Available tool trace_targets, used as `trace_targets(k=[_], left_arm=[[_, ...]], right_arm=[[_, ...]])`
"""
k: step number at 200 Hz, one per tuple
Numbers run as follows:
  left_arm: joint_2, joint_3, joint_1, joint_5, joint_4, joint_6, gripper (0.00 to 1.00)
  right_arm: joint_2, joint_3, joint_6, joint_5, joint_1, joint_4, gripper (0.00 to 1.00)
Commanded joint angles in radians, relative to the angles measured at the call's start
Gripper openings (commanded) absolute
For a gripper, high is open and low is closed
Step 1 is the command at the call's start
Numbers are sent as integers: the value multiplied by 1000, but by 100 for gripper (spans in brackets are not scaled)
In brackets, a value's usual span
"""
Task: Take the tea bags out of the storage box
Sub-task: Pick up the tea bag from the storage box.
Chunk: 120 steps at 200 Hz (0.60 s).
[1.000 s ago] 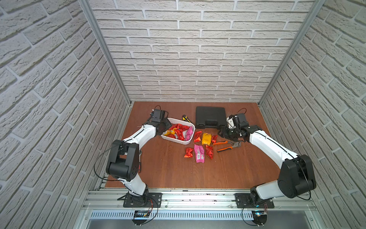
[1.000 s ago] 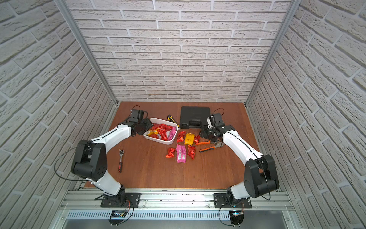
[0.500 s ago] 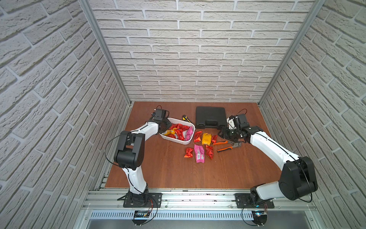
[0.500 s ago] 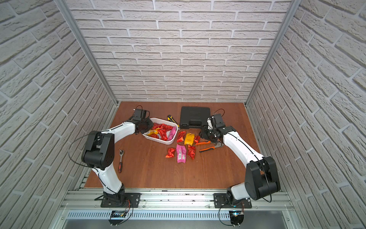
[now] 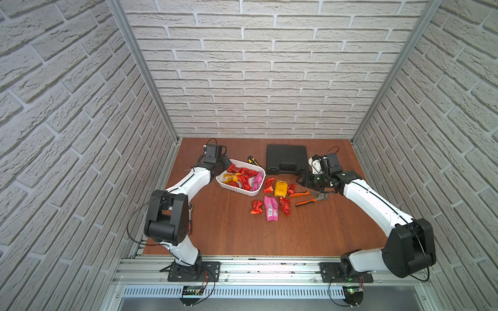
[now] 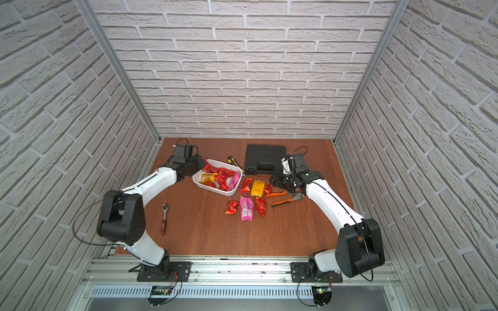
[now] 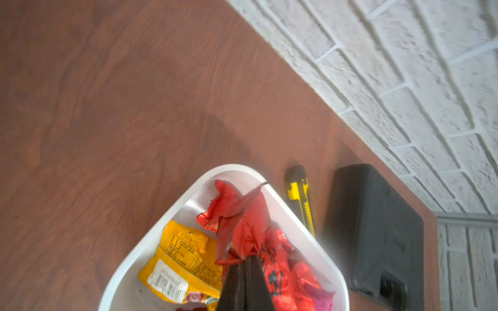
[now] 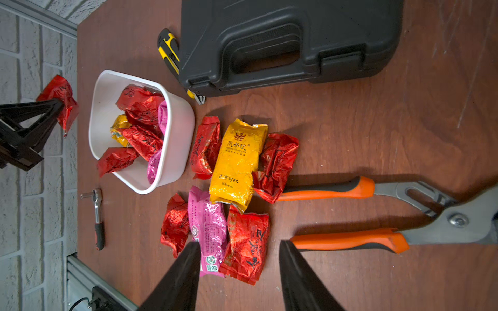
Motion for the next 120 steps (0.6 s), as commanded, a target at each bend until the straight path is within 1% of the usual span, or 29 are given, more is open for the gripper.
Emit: trace_targets(k=[1,24,38,57,85,99,120], left_arm=[[-112,-35,-48,59,65,193,0],[-193,-87,-118,158,119,328,0],[-224,-124,-159,214,148,374,0],[-245,-141,-223,258,148,433,0],[-257,-166,-304,303,187,452,0],[-257,-175,-327,304,205,446,0],[-259,-190,-348,317,246,426,0]], right_arm=[[-30,49,-14,-95,23,5,52],[-17,96,-18,-159,58,7,52],[-8,125,-16,-190,86,13,52],[8,163,-2,-233,124,29,53],[24,201,5,-228,175,43,55],[31,198,27,-216,185,60,55],[35,179,64,-177,202,99,59]])
